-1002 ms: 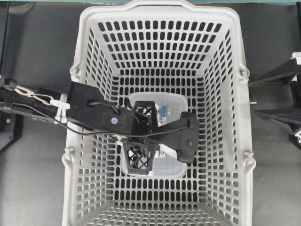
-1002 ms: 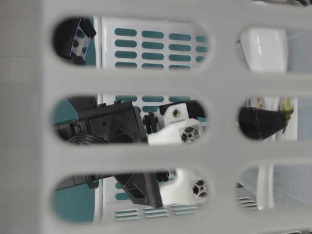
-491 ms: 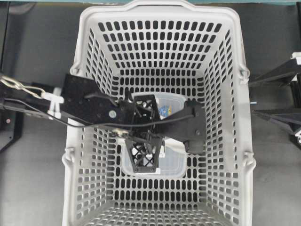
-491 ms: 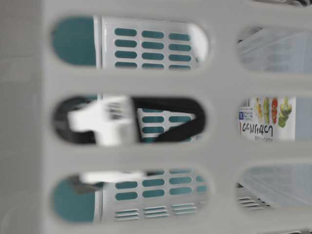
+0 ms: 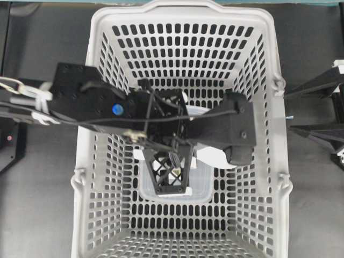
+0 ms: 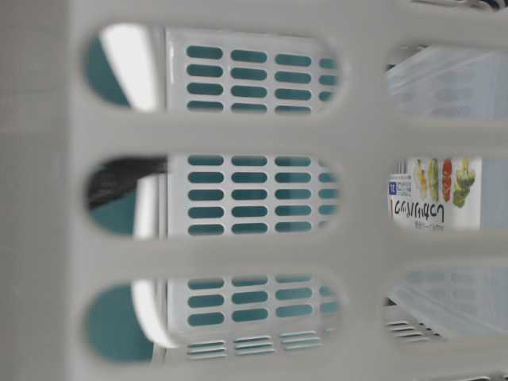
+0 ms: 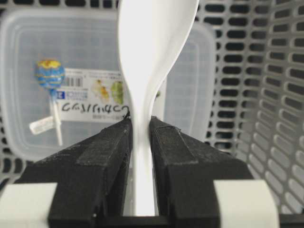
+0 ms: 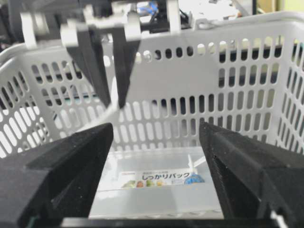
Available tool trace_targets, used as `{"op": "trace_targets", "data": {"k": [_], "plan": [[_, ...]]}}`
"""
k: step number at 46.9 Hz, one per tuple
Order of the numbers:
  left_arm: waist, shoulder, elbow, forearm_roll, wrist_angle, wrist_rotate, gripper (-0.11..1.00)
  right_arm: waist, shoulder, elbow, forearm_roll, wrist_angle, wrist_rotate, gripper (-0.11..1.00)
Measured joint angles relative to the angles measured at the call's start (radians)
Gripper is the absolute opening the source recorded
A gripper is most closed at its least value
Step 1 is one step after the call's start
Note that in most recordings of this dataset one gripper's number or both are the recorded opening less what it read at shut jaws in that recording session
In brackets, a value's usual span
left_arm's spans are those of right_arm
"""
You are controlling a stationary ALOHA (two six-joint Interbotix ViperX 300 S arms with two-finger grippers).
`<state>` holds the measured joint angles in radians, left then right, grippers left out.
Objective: Pick up the chinese spoon from the shopping basket with the left arm.
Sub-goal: 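Lift the white spoon upward off the container with the left gripper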
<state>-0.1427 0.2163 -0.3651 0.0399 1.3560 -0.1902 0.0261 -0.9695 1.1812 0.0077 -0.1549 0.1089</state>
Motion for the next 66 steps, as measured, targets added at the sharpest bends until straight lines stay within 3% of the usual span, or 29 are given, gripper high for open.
{"op": "trace_targets", "data": {"k": [9,32,66], "plan": [[-0.011,0.000,-0.051,0.002,0.054,-0.008,0.12,0.000,0.000,-0.002,0.000,0.000,0.000,0.71],[-0.017,0.002,-0.057,0.000,0.064,-0.064,0.12,0.000,0.000,-0.002,-0.002,0.000,0.002,0.70],[-0.034,0.000,-0.057,0.002,0.064,-0.066,0.12,0.000,0.000,-0.002,0.000,0.000,0.002,0.70]]}}
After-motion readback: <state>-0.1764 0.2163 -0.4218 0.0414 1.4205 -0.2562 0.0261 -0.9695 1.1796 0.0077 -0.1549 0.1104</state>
